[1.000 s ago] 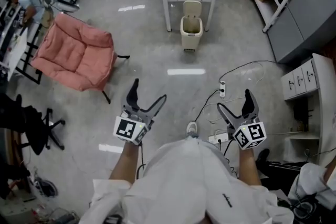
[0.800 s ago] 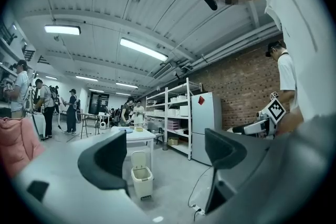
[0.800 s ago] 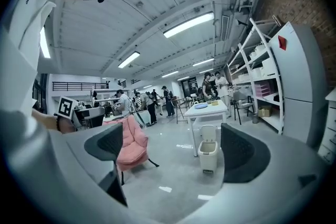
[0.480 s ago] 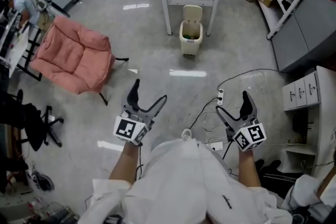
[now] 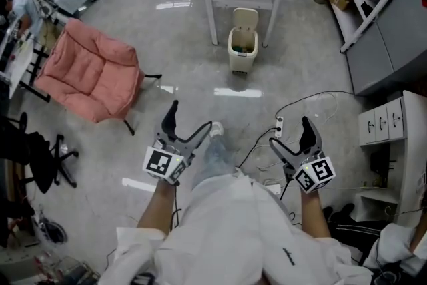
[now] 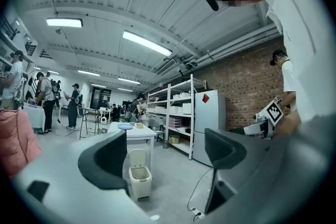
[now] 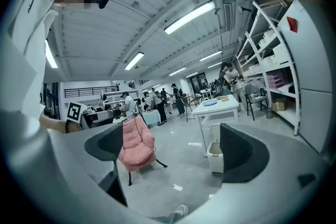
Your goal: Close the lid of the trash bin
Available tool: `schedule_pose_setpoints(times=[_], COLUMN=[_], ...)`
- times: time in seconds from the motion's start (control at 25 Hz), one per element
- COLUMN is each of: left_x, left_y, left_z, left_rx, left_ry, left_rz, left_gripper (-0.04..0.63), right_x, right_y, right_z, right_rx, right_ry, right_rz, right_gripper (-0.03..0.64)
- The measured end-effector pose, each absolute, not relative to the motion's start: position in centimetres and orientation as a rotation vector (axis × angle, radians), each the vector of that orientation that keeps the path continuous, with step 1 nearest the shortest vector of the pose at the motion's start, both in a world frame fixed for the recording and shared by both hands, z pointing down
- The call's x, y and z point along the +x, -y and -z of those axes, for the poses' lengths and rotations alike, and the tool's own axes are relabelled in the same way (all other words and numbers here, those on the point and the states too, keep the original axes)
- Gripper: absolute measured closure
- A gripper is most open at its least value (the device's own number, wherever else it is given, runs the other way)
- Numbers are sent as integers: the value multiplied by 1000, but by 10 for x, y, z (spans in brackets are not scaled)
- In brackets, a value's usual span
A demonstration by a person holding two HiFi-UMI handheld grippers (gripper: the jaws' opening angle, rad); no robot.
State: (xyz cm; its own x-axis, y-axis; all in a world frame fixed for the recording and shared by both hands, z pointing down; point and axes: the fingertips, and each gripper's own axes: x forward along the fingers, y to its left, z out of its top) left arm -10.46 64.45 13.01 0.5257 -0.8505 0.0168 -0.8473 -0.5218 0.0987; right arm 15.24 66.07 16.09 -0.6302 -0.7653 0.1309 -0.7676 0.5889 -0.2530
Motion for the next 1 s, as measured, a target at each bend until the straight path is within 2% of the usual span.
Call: schedule_pose_setpoints(times=[1.0], left_x=[-151], left_y=[-380], left_z=[-141], left_rx=[2715], left_ry=[1318], left_rz=[86], left_gripper=[149], right_x=[87], right_y=[-418], right_z=[-161], right_rx=[1427], right_ry=[2734], right_rz=[-473], right_gripper=[46])
